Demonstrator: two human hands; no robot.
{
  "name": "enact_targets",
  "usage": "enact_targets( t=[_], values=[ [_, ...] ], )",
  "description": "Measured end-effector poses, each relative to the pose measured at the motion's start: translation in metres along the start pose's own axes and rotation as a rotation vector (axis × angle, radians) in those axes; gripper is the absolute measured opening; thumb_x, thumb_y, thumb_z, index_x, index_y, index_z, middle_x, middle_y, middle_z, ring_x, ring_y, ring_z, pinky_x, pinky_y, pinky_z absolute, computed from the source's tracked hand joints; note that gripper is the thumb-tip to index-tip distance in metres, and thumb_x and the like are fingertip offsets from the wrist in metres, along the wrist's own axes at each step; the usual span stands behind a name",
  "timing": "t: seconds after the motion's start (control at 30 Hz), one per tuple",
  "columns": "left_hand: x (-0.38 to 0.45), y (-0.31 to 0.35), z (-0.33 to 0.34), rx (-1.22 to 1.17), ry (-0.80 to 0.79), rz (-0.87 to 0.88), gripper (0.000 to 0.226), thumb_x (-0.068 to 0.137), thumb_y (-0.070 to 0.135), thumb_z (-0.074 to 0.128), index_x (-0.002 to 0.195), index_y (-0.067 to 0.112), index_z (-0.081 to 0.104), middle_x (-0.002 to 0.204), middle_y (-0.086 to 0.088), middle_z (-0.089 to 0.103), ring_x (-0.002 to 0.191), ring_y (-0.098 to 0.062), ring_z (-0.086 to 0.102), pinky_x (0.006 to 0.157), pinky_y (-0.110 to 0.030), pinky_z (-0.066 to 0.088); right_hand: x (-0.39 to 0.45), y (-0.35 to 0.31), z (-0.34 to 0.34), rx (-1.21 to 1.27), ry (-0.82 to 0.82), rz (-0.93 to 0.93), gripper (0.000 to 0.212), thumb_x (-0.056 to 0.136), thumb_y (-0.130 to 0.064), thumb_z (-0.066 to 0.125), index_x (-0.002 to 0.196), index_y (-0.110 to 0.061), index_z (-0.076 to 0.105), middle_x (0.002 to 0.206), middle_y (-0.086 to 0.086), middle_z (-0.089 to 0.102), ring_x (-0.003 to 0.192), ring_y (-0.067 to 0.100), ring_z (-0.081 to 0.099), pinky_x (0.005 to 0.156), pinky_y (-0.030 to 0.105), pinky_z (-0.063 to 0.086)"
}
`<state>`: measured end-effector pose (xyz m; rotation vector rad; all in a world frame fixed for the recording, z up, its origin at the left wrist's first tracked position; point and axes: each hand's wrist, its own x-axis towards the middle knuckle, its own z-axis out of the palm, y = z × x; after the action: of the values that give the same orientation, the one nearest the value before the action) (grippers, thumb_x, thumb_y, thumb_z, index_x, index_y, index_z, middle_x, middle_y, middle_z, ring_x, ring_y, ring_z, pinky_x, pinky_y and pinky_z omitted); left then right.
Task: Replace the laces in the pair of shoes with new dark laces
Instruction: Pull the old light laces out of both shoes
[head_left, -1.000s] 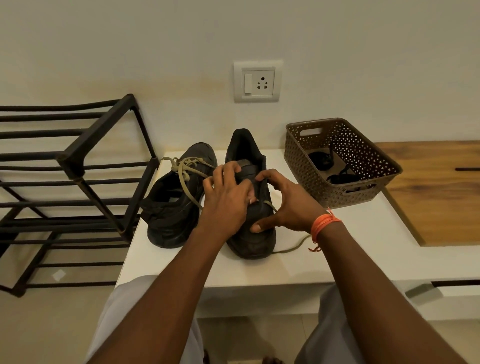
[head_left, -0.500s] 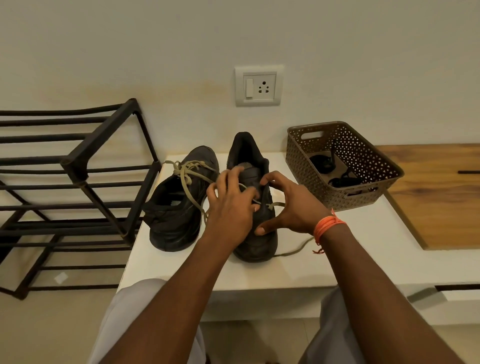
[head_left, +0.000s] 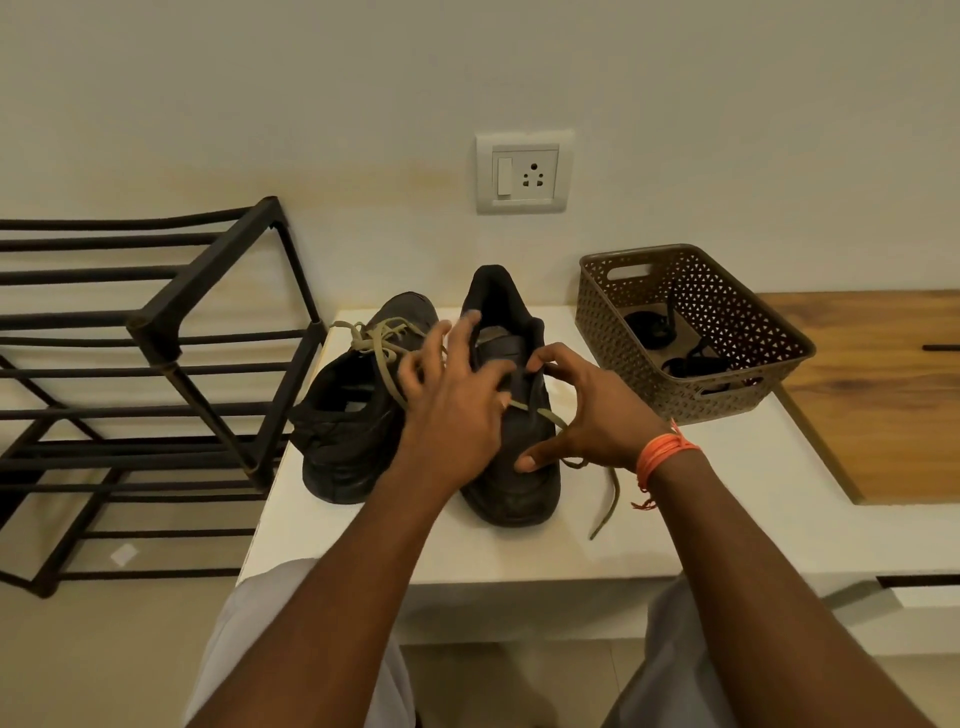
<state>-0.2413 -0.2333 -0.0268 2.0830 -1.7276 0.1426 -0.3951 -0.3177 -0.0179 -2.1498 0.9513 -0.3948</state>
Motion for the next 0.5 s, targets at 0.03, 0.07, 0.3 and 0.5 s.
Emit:
enact_targets(
  t=[0.03,0.07,0.3,0.5],
  values=[
    [0.0,0.005,0.003,0.039,-0.049,0.033,0.028,0.095,0.037,0.052,0.122,0.034,0.055,0.16,-0.001,0.004,0.145,-0.026,-0.005,0.113,-0.052,0.003,0.0,0.0,0.0,0.01,0.002,-0.002,0.083,0.052,-0.026,0.094,0.118,-0.032,0.045,0.138,-0.004,0.051,0.117,0.026,0.054,0.075,0.022,0.048],
    [0.0,0.008,0.006,0.069,-0.077,0.047,0.025,0.095,0.04,0.051,0.119,0.033,0.057,0.159,-0.001,0.003,0.143,-0.026,-0.006,0.112,-0.051,0.003,-0.001,0.0,0.0,0.014,0.002,-0.008,0.083,0.051,-0.026,0.095,0.118,-0.031,0.045,0.138,-0.004,0.051,0.118,0.027,0.054,0.078,0.024,0.048],
    [0.006,-0.004,0.005,0.133,-0.106,0.089,0.017,0.096,0.039,0.047,0.107,0.03,0.056,0.148,-0.001,0.02,0.137,-0.022,0.012,0.108,-0.047,0.012,-0.001,0.003,-0.001,0.028,-0.009,-0.004,0.082,0.053,-0.024,0.094,0.119,-0.031,0.046,0.141,-0.002,0.049,0.128,0.025,0.048,0.089,0.023,0.041],
    [0.004,0.003,0.008,0.215,-0.115,0.17,0.018,0.095,0.03,0.046,0.111,0.025,0.053,0.141,-0.004,0.028,0.132,-0.024,0.02,0.103,-0.043,0.02,-0.001,0.003,-0.001,0.017,-0.006,-0.006,0.083,0.053,-0.025,0.094,0.119,-0.032,0.046,0.143,-0.001,0.048,0.129,0.025,0.046,0.098,0.03,0.039]
  ],
)
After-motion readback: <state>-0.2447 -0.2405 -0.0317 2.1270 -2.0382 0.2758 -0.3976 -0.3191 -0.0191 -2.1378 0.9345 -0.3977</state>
